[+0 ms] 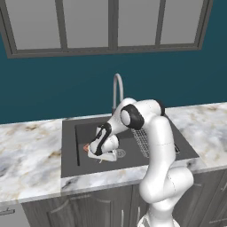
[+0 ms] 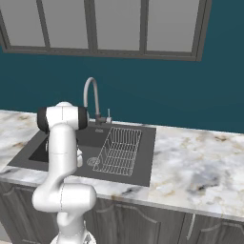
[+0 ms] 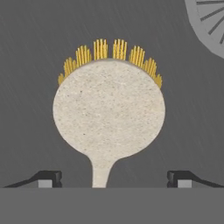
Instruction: Pick up the bar soap and dish brush from the sink, and place them back in the cabinet, and close the cabinet door.
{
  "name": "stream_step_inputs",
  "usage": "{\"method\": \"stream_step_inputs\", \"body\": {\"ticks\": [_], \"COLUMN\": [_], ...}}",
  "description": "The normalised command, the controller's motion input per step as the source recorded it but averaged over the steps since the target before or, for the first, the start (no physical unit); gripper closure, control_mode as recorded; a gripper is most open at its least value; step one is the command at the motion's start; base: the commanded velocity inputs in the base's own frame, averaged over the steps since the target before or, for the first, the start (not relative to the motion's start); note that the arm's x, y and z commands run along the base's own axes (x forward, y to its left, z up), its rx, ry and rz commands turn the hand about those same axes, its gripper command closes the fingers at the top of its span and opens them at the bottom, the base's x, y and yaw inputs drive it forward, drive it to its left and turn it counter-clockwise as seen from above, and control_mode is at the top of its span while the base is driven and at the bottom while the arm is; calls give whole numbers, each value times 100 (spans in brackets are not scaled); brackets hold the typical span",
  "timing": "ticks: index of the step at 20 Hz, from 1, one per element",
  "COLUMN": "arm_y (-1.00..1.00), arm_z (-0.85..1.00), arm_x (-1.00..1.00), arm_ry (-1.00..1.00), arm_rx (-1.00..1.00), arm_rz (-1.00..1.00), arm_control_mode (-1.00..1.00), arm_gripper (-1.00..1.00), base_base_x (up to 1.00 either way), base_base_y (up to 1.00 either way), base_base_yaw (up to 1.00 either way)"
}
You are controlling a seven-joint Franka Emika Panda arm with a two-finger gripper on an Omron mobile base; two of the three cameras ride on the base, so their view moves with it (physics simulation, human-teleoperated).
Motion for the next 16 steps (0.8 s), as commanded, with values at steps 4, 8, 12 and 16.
{"method": "stream_step_inputs", "body": {"ticks": [4,8,12,16], "arm_y": [0,0,0,0], "arm_z": [0,0,0,0], "arm_x": [0,0,0,0], "arm_ry": [0,0,0,0], "arm_rx": [0,0,0,0], "arm_rz": [0,0,0,0], "arm_control_mode": [-100,-100,-100,-100], "arm_gripper": [-100,-100,-100,100], "base_base_x": [0,0,0,0], "base_base_y": [0,0,0,0], "base_base_yaw": [0,0,0,0]}}
